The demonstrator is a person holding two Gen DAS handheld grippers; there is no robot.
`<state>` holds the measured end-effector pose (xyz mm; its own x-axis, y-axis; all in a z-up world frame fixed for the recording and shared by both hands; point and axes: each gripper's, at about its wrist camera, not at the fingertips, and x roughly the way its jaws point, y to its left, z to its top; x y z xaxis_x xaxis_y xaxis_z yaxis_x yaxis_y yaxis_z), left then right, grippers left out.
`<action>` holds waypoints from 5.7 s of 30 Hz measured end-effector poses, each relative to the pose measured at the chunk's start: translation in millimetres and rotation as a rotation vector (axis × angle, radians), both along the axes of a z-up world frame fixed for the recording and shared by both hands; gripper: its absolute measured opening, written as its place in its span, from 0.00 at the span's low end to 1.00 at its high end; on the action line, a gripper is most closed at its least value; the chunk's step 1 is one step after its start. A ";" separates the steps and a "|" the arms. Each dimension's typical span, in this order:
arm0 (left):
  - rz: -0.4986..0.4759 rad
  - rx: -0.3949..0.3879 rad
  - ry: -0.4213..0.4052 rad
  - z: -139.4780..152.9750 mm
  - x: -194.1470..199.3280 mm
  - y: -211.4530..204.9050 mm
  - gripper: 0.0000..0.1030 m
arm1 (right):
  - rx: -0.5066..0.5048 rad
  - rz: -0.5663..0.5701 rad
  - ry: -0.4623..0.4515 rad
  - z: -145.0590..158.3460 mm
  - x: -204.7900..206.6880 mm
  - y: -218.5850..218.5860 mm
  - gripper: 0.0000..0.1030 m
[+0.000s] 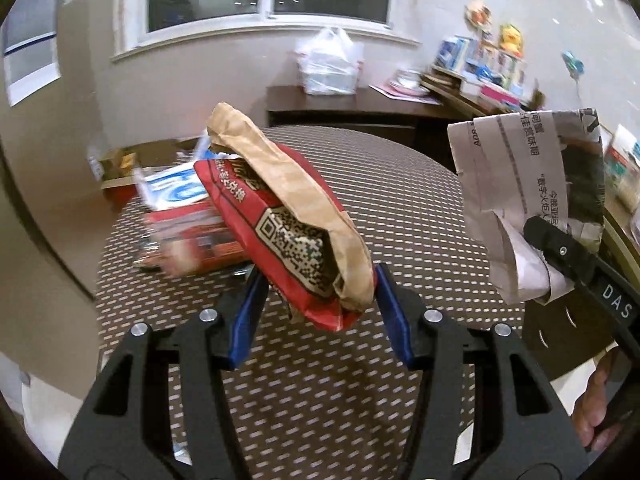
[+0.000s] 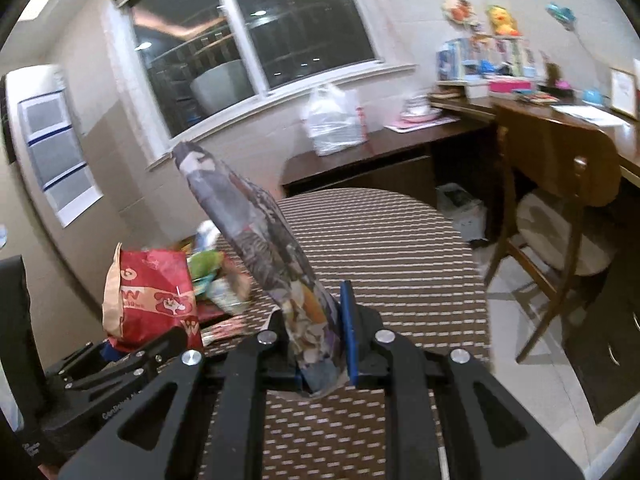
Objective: Collect trash
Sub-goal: 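Carry the paper bag and newspaper to the bin and release both, then move both empty grippers back over the table, then grasp the green plush toy with the right gripper and lift it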
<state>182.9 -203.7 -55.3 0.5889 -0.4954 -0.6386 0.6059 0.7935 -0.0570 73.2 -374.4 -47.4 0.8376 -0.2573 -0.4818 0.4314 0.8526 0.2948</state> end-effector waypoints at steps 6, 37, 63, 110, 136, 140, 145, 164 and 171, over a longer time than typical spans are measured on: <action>0.126 -0.010 -0.020 8.8 5.4 60.9 0.52 | -0.015 0.151 -0.015 10.6 27.1 55.1 0.15; 0.631 0.082 0.134 -51.7 33.9 304.7 0.66 | 0.034 0.753 0.126 -11.9 133.3 294.0 0.15; 0.900 0.070 0.267 -89.5 2.2 392.7 0.72 | -0.069 0.897 0.444 -122.2 190.1 391.0 0.83; 0.279 0.021 0.204 -46.6 33.4 135.6 0.82 | 0.050 0.320 0.171 -41.7 109.8 104.9 0.83; 0.298 -0.063 0.168 -16.4 120.2 115.3 0.84 | -0.125 0.478 0.357 -29.5 274.8 95.5 0.78; 0.303 -0.074 0.196 -24.3 129.4 120.0 0.84 | -0.109 0.447 0.437 -51.5 291.7 91.1 0.13; 0.295 -0.070 0.230 -35.9 136.0 117.7 0.84 | -0.080 0.406 0.341 -33.3 269.3 83.2 0.08; 0.133 -0.089 0.210 -7.7 103.6 56.6 0.84 | 0.001 0.286 0.032 58.8 143.3 32.3 0.08; 0.069 -0.050 0.210 -7.6 110.1 4.8 0.84 | -0.006 0.213 0.032 51.0 124.8 -6.7 0.09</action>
<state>293.0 -198.9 -63.0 0.4789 -0.4929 -0.7265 0.5213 0.8255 -0.2164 198.0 -381.1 3.6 0.8576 -0.0794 -0.5081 0.2506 0.9273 0.2780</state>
